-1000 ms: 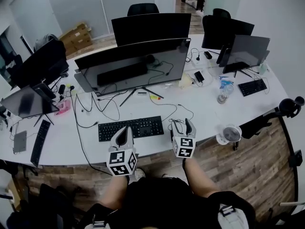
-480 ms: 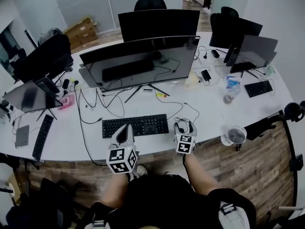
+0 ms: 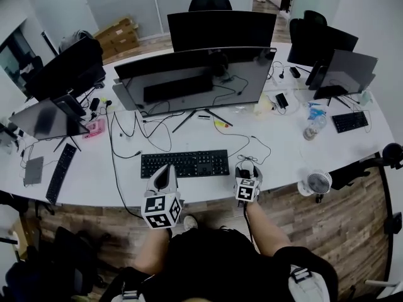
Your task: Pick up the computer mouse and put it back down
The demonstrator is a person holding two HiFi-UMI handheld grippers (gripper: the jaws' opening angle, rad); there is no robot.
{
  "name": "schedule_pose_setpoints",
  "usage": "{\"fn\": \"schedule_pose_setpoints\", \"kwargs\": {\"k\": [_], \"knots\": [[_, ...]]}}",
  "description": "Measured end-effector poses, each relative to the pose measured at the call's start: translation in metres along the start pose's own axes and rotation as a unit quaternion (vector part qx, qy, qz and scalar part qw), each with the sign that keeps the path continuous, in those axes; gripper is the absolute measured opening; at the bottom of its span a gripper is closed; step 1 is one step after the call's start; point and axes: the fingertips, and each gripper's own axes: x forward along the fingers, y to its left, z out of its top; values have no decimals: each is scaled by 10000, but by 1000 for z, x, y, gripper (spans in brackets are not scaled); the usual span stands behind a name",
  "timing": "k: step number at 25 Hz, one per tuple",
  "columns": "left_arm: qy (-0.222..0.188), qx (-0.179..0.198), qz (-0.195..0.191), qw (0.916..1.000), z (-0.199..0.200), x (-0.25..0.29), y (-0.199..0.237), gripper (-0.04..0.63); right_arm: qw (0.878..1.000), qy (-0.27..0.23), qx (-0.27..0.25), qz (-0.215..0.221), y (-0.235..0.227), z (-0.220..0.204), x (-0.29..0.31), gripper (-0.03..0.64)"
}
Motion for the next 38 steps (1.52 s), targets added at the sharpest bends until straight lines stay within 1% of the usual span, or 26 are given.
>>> {"fn": "schedule_pose_setpoints", "kwargs": {"k": [4, 9, 20, 26, 32, 38], "knots": [[53, -21, 61, 10000, -4, -1, 7, 55, 9999, 160, 55, -8, 1, -18, 5, 288], [95, -23, 67, 9999, -6, 2, 9, 55, 9998, 222, -2, 13, 7, -30, 1, 288], [143, 6, -12, 9999, -7, 8, 7, 55, 9980, 410, -372, -307, 7, -50, 13, 283], [126, -1, -24, 9999, -6, 7, 9, 55, 9975, 570, -407, -99, 9, -52, 10, 275], [132, -5, -119, 9998, -7, 10, 3, 55, 9982, 420, -429, -33, 7, -34, -1, 275], [100, -16, -278, 9996, -5, 16, -6, 55, 9983, -102, -565, 16, 7, 14, -21, 273]]}}
